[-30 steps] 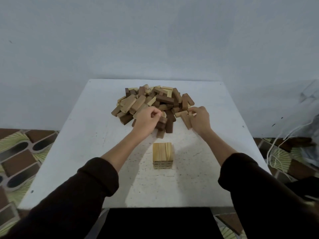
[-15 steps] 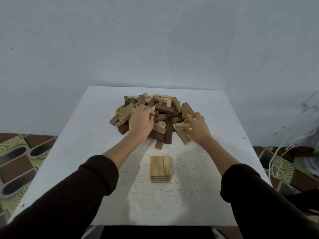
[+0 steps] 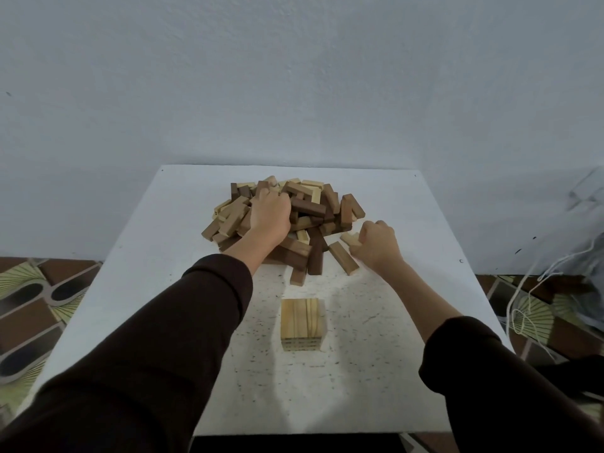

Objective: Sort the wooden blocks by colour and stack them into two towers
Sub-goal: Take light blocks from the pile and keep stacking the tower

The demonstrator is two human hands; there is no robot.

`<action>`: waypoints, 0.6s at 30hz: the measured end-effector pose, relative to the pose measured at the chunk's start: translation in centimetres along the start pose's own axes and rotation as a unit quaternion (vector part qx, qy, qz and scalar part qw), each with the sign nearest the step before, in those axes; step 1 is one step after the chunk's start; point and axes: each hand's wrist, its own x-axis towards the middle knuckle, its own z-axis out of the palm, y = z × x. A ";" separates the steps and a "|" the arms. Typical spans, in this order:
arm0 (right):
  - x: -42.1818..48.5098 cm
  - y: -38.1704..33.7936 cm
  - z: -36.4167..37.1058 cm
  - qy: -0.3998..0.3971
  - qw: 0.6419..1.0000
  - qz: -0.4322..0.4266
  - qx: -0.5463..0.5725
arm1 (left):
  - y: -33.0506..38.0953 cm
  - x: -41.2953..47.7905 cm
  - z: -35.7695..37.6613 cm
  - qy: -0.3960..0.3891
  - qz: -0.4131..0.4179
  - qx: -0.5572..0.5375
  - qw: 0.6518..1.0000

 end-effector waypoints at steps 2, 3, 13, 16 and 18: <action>-0.1 0.2 0.1 -0.006 1.000 0.002 0.010 | 0.2 0.0 -0.2 -0.026 -0.021 -0.015 0.999; 0.0 0.3 0.2 -0.006 1.000 0.005 0.023 | 0.3 -0.1 -0.2 -0.037 -0.027 -0.020 0.999; -1.0 -2.2 -1.3 -0.002 0.988 0.017 0.150 | 0.0 -2.1 -1.8 -0.043 -0.107 -0.272 0.955; -2.0 -4.7 -2.4 -0.010 0.974 -0.045 0.223 | -0.5 -3.5 -1.9 -0.069 -0.142 -0.428 0.890; -2.7 -6.5 -2.4 -0.023 0.968 -0.078 0.236 | -1.0 -4.8 -2.0 -0.085 -0.144 -0.520 0.838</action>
